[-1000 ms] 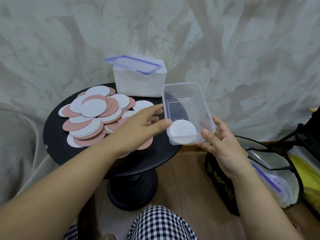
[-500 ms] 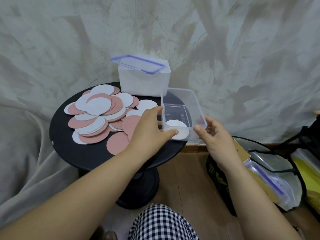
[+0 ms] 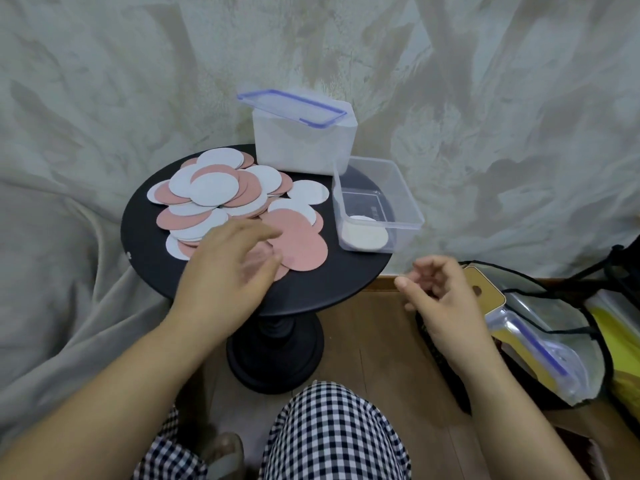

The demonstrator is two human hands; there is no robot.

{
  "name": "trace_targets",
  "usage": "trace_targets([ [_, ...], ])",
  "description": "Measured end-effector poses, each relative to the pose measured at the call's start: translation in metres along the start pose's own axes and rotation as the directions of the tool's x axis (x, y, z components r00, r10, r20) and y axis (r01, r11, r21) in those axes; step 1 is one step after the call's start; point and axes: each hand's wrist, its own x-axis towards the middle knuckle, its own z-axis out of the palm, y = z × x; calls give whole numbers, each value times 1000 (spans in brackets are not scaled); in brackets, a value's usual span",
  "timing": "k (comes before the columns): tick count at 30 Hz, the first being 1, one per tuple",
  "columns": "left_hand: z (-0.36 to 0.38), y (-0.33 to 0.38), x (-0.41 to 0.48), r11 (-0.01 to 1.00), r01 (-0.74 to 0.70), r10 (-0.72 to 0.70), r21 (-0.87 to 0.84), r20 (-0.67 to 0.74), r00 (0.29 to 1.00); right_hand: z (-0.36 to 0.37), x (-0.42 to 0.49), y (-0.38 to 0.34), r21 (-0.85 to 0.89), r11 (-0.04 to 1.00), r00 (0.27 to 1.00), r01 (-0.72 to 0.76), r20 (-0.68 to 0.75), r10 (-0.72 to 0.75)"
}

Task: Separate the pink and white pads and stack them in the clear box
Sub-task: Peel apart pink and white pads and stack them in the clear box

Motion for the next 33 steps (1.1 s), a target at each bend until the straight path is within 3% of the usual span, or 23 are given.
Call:
trace_targets([
  [4,-6,-22,-23,975,-121,102,187,108,989,34,-13,-23,-165,958,967,234,139,-212],
  [7,-5,-28,-33,941,-189,121,279,243,962,64,-3,-36,-399,791,882,465,287,-374],
  [10,-8,-36,-42,912,-260,159,317,309,938,83,7,-33,-531,659,833,533,465,-299],
  [12,-11,-41,-48,911,-292,208,290,288,935,82,7,-27,-571,599,817,561,499,-288],
  [17,-19,-51,-51,951,-262,242,165,133,961,60,-2,-16,-457,690,807,561,490,-331],
  [20,-24,-44,-48,975,-210,210,76,2,978,55,-7,-11,-447,633,773,633,414,-481],
  [22,-28,-37,-47,992,-122,118,-19,-138,983,55,-11,-17,-420,631,758,653,353,-549],
  [25,-28,-33,-44,982,52,-106,-183,-301,948,60,-16,-38,-288,807,855,515,233,-463],
  [27,-26,-28,-41,902,161,-286,-400,-274,918,67,-15,-50,-159,911,919,381,170,-355],
  [29,-23,-19,-40,763,242,-420,-600,-175,890,78,-11,-56,-73,950,946,304,145,-291],
  [33,-18,-3,-44,578,319,-491,-751,-8,871,103,-11,-63,55,977,965,207,155,-213],
])
